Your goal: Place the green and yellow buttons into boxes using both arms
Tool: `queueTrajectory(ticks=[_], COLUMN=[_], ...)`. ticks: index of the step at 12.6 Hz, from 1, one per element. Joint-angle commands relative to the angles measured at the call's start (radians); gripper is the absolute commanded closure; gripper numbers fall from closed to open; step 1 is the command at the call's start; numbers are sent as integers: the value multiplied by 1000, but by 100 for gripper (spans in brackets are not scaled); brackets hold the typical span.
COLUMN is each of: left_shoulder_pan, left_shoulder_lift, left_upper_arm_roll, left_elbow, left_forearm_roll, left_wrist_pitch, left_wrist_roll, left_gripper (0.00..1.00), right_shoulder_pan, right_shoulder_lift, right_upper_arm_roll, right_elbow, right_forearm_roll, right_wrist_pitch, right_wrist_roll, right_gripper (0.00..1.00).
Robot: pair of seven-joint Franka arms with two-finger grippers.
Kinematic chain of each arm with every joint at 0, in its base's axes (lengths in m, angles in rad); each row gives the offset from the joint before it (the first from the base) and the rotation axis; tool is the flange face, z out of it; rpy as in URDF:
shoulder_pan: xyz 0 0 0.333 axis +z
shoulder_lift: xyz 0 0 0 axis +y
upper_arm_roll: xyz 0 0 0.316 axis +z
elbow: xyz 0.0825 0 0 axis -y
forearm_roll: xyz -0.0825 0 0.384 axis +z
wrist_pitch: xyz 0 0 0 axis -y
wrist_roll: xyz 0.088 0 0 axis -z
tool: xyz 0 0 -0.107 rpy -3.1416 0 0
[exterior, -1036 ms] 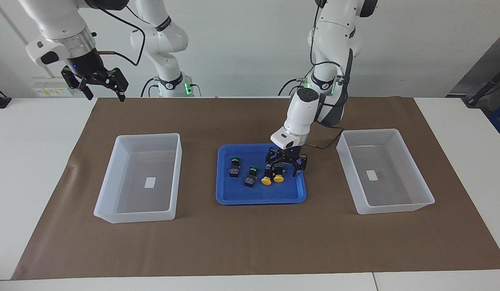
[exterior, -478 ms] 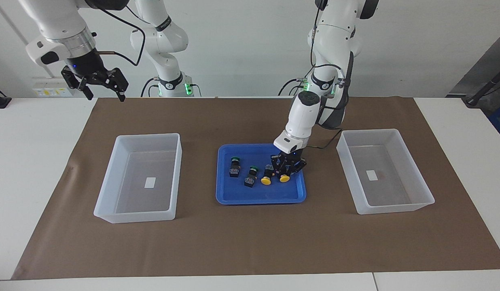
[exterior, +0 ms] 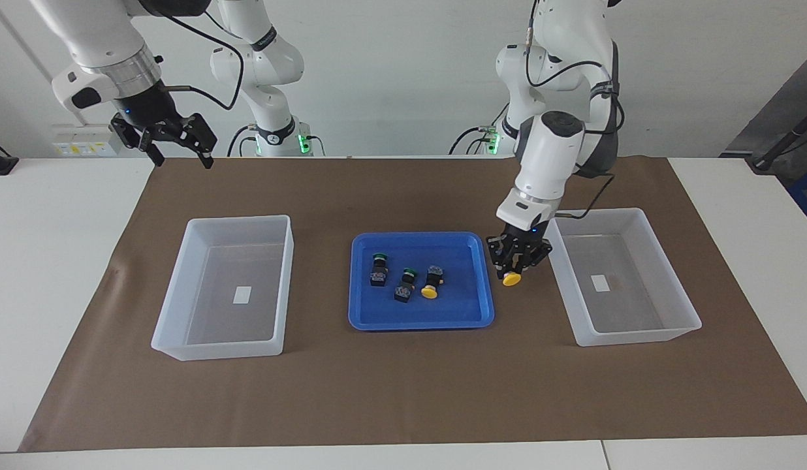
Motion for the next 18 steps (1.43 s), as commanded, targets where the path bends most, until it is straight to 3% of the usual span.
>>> queueTrajectory(ticks=[1, 7, 10, 13, 18], left_shoulder_pan=[91, 280, 343, 375, 386], left_shoulder_lift=[-4, -7, -8, -4, 71], left_upper_arm_roll=[-9, -7, -9, -7, -7], left_elbow=[95, 82, 19, -41, -76], left_forearm_roll=[9, 3, -98, -152, -156], left_wrist_pitch=[-123, -91, -15, 42, 59], left_wrist_roll=[113, 437, 526, 632, 684], left_gripper=[100, 100, 100, 100, 100], right_shoulder_pan=[81, 309, 409, 488, 511], right_shoulder_lift=[65, 309, 416, 490, 464], right_upper_arm_roll=[15, 15, 15, 15, 17], right_elbow=[16, 30, 22, -2, -168], right_forearm_roll=[12, -17, -63, -121, -132], right_wrist_pitch=[88, 352, 502, 552, 618], right_wrist_roll=[99, 286, 405, 409, 365], right_gripper=[0, 0, 0, 0, 0])
